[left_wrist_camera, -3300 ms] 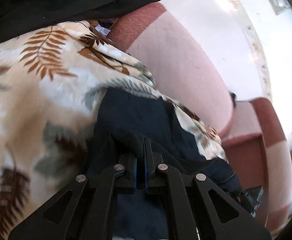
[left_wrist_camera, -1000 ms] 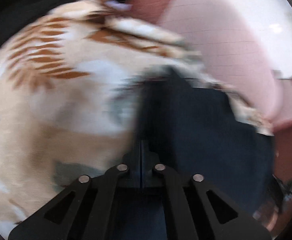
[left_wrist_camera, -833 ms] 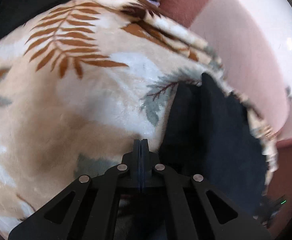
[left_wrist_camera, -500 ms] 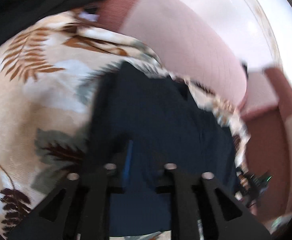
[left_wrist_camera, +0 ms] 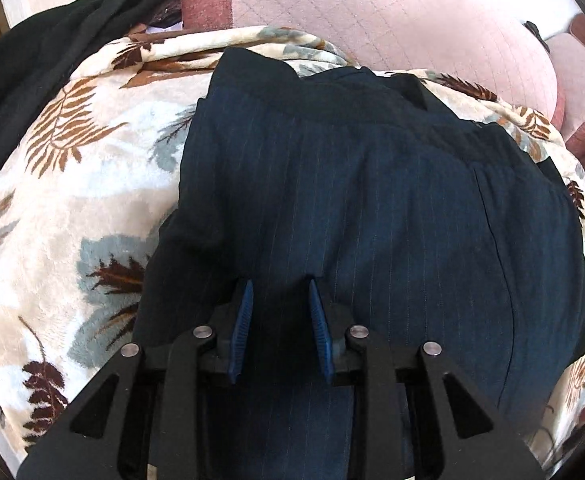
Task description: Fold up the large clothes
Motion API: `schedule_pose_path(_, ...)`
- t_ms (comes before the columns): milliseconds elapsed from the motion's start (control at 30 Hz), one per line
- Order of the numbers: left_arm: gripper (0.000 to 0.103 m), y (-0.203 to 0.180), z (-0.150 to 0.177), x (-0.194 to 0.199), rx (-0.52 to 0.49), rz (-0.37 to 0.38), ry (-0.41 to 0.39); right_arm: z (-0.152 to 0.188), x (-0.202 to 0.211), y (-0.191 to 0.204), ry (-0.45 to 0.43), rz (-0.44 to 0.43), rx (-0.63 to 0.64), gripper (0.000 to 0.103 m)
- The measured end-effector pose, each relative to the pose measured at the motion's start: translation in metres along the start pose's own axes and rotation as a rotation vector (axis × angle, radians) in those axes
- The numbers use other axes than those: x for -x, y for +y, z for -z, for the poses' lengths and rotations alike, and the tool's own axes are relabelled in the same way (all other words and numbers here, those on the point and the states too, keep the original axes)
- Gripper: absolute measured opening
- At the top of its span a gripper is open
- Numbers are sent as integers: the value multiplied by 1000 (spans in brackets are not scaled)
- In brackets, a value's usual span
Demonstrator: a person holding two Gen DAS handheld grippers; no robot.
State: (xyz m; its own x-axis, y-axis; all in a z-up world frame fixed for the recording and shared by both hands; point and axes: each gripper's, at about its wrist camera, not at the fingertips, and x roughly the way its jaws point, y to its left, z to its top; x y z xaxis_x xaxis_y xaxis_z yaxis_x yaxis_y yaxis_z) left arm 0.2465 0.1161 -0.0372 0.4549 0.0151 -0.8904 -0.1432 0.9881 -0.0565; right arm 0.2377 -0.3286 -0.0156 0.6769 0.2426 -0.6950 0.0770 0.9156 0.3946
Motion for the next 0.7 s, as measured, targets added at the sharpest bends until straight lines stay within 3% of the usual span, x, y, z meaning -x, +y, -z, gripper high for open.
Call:
schedule_pose_path(33, 27, 0, 0, -1, -2, -2, 1, 7, -20, -1, 102, 47, 23, 34)
schedule_pose_path(67, 27, -1, 0, -1, -8, -5, 3, 14, -31, -2, 145, 90, 42, 34)
schedule_pose_path(167, 27, -3, 5, 3, -20, -8, 4, 10, -16, 8, 82, 126, 53, 36)
schedule_pose_path(267, 28, -3, 7, 5, -11, -2, 6, 1, 7, 29, -16, 33, 57, 36)
schedule_pose_path(333, 30, 0, 9, 6, 9, 13, 7, -1, 11, 49, -35, -30, 94, 37)
schedule_pose_path(433, 31, 3, 13, 8, 27, 35, 10, 6, -8, 68, 7, -51, 161, 36)
schedule_pose_path(533, 31, 9, 17, 10, 38, 68, 18, 26, -58, 74, 197, 61, 243, 37)
schedule_pose_path(633, 31, 20, 21, 16, 45, 140, 47, 25, -58, 84, 182, 96, 327, 37)
schedule_pose_path(700, 31, 29, 19, 23, 68, 199, 41, 12, -44, 81, 135, 41, 278, 38)
